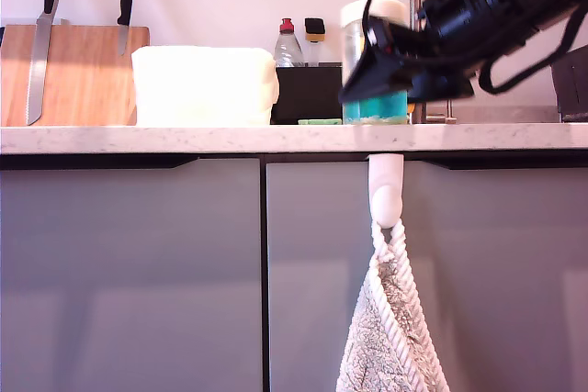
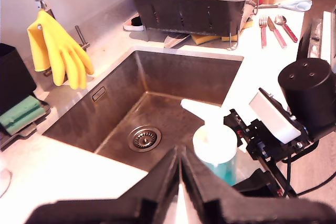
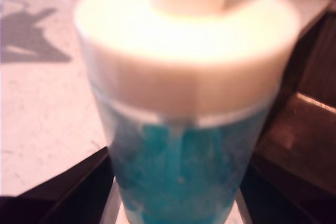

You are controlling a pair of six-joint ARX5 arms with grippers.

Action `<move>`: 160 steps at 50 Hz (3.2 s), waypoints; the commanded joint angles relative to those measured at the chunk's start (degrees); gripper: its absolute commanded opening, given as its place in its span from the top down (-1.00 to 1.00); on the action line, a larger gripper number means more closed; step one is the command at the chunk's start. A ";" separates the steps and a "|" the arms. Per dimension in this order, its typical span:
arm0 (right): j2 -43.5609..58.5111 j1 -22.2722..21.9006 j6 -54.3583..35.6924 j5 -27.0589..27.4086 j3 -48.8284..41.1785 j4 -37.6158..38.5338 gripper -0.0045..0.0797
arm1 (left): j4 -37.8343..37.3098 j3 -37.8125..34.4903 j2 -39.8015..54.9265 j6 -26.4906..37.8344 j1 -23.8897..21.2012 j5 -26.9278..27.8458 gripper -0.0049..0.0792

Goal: Press the soap dispenser from the top, so some soap is dispensed

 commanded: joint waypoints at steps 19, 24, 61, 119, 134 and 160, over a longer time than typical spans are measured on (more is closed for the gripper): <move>0.00 0.37 0.26 0.15 -0.50 -0.17 -0.61 | -3.45 0.42 0.13 0.44 0.15 0.26 0.94; -0.74 0.37 0.33 0.17 -0.50 -1.90 -0.61 | -3.58 0.42 0.13 0.44 0.15 0.26 0.94; -17.42 0.37 0.11 4.81 -0.50 -29.31 -0.58 | -16.76 0.42 0.04 0.28 2.99 -0.92 0.94; -41.24 -7.41 10.27 23.26 -3.91 -38.49 0.70 | 2.89 -37.07 -23.85 -8.26 16.94 -4.90 0.94; -51.82 -11.98 10.19 21.94 -11.50 -37.77 0.70 | 9.11 -44.65 -30.77 -9.16 18.32 -5.60 0.94; -71.17 -13.20 15.23 27.78 -23.10 -34.84 0.70 | 21.64 -63.12 -44.68 -15.19 19.06 -9.44 0.94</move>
